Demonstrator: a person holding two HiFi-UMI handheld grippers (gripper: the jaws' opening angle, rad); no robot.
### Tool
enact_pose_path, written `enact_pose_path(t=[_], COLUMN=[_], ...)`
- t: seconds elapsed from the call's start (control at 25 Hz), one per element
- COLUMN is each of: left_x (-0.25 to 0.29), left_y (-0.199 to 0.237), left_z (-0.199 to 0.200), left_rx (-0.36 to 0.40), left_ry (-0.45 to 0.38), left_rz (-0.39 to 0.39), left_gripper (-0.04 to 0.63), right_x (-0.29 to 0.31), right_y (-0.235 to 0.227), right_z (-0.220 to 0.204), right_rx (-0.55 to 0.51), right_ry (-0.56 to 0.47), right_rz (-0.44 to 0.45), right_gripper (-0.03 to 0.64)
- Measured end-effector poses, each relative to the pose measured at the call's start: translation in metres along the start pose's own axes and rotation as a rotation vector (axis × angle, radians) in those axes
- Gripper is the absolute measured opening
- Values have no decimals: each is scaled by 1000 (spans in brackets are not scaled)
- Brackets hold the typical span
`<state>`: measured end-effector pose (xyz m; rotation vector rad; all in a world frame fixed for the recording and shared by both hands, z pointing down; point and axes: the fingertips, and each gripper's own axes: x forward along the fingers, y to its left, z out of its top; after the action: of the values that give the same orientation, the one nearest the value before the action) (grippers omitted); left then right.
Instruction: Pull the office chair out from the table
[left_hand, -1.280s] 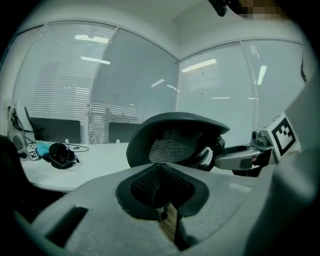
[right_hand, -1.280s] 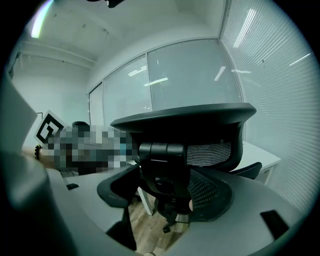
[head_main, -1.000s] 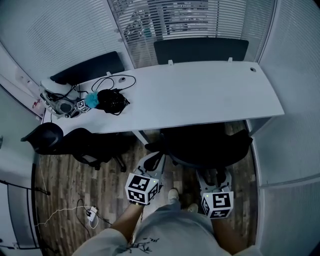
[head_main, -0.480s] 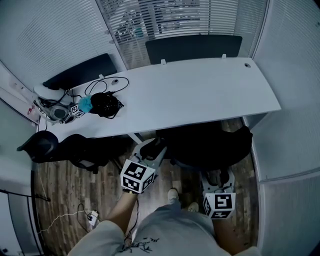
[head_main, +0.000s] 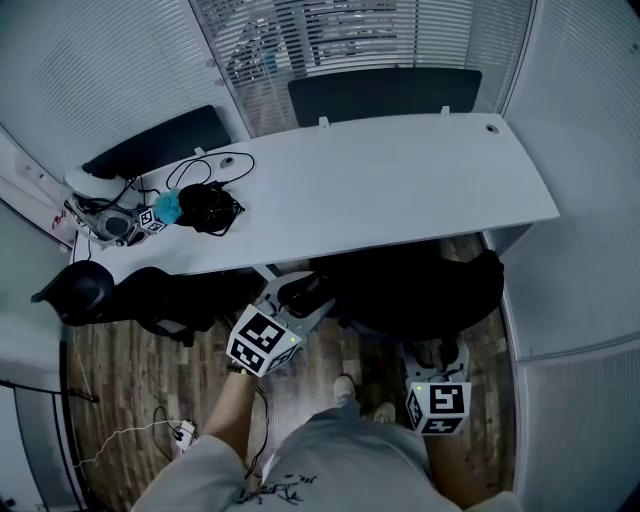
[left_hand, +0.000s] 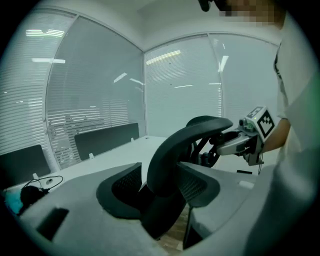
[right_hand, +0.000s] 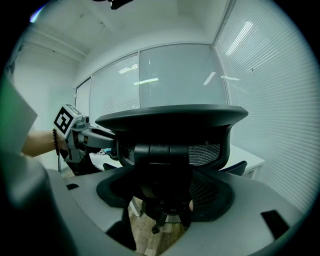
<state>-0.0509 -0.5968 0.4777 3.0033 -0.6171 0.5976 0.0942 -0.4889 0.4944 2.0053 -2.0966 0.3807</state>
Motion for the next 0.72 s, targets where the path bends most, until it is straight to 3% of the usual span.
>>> enact_pose_path(t=[0.24, 0.72], left_x=[9, 14], left_y=[-5, -11], left_z=[5, 5], left_rx=[57, -28], left_ry=[12, -13], left_rz=[-66, -74], left_gripper=[206, 204], right_x=[-1, -3], right_y=[2, -4], right_z=[0, -1], right_rx=[-1, -10], right_ry=[11, 18], right_rz=[3, -17], right_gripper=[264, 264])
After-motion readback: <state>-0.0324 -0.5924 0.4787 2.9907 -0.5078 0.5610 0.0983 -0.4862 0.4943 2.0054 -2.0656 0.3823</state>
